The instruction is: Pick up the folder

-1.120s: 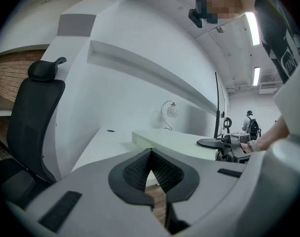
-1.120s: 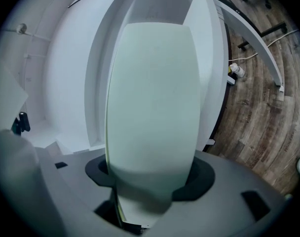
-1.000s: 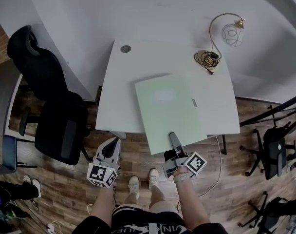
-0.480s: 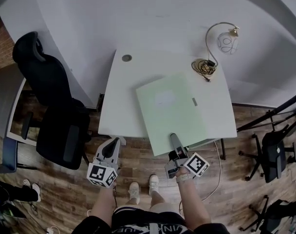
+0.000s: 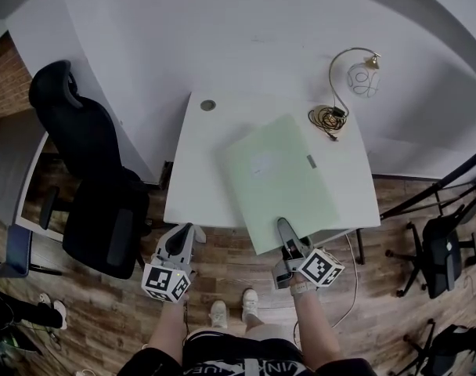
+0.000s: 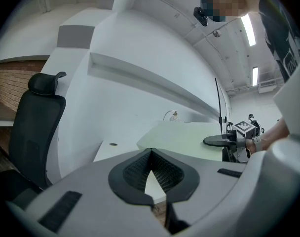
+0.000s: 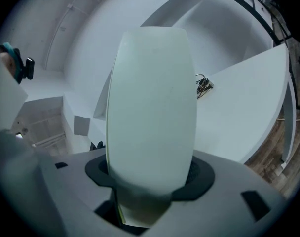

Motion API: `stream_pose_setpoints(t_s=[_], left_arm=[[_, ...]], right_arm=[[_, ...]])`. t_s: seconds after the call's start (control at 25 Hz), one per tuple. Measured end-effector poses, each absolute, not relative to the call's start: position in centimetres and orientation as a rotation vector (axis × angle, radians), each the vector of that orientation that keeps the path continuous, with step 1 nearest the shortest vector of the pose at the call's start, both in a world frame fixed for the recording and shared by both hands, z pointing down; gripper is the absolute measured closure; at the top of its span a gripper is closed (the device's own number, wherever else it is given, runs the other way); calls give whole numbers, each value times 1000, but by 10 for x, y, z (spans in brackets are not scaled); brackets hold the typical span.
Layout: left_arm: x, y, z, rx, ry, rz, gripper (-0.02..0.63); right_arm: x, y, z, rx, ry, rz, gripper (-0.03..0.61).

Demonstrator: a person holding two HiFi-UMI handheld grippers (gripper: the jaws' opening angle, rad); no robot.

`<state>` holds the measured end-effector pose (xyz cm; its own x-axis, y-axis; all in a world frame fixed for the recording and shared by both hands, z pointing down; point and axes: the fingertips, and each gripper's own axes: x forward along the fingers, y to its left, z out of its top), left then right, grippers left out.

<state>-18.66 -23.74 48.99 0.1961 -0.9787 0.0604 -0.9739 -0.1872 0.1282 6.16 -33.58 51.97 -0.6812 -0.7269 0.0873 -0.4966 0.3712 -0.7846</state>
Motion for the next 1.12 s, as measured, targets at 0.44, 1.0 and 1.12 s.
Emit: stream_pose_setpoints(t_s=[0.44,1.0,1.12], left_arm=[[-195,-238,471,2315,-1946,-78,600],[-193,-246,450,2366,-1926,-94,600],[-194,-248,445,2373,-1930,-99,600]], right_arm=[[65,-336,492,-1122,2512,-1003,290],[69,-336,469,-1197,2615,-793,290],[71,-336,465,-1207,2622,-765,290]])
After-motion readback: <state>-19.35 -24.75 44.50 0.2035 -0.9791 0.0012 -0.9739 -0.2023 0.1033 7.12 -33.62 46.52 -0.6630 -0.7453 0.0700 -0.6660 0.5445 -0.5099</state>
